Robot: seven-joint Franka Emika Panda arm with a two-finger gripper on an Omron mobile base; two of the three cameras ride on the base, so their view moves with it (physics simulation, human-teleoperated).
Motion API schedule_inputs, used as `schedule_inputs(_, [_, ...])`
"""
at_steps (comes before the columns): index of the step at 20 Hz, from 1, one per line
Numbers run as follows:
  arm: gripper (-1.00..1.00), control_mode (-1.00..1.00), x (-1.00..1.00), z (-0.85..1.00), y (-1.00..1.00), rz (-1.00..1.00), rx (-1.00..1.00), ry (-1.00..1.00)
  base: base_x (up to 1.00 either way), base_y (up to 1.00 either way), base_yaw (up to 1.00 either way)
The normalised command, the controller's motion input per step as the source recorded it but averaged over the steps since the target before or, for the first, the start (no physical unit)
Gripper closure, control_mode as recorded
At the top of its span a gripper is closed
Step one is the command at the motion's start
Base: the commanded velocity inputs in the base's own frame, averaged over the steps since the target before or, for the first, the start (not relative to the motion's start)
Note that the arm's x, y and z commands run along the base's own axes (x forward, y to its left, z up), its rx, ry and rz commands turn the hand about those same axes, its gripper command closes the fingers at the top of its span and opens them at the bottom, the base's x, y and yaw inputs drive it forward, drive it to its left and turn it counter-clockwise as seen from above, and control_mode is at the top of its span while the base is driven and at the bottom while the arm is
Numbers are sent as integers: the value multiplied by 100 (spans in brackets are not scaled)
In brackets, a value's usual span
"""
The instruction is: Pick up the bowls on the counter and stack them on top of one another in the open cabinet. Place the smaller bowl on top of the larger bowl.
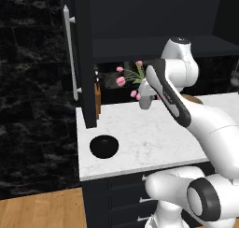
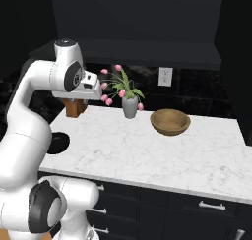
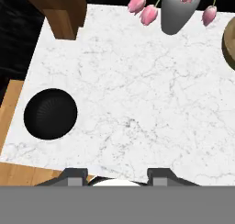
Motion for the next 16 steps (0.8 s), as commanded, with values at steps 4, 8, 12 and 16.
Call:
schedule_inputs(4, [-100,-100,-13,-3,4,0,-4,0,0,0,0])
schedule_inputs(8, [-100,-100,-71,-55,4,-1,11,12,0,0,0])
schedule_inputs(12, [-100,-100,-42,-98,44,0,31,22,0,0,0])
schedule_inputs(16, [-100,-100,59,-100,93,-3,18,26,0,0,0])
